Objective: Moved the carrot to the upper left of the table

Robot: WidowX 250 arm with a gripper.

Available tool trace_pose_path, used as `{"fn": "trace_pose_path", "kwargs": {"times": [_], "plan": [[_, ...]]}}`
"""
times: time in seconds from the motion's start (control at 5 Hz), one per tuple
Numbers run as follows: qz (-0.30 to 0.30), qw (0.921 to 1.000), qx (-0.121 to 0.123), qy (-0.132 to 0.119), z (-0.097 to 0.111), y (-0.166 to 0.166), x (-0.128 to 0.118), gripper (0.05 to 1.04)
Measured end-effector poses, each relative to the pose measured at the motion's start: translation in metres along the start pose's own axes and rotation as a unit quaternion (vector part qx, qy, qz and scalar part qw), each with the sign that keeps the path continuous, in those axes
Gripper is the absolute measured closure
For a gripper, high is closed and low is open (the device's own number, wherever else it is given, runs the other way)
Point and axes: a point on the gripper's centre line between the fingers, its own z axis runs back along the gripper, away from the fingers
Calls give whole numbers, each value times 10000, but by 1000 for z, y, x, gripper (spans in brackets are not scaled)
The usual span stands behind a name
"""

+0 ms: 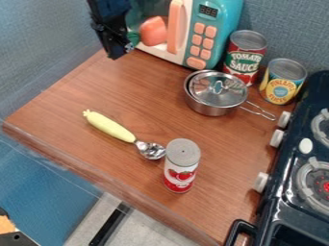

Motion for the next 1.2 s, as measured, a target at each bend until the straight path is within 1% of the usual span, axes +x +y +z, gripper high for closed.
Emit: {"fn": "trace_pose_path", "kwargs": {"times": [0.2, 0.4, 0.6, 0.8, 1.0, 1.2], "plan": [[747, 9961, 48, 464, -28, 38, -2, 942], [1135, 9902, -142, 808, -57, 55, 1, 942], [1599, 9798, -282, 1163, -85, 76, -11, 941], [1896, 9722, -212, 1358, -99, 85, -15, 942], [1831, 9723, -231, 1435, -104, 86, -9, 898], [1832, 9710, -289, 1508, -107, 82, -11, 652]]}}
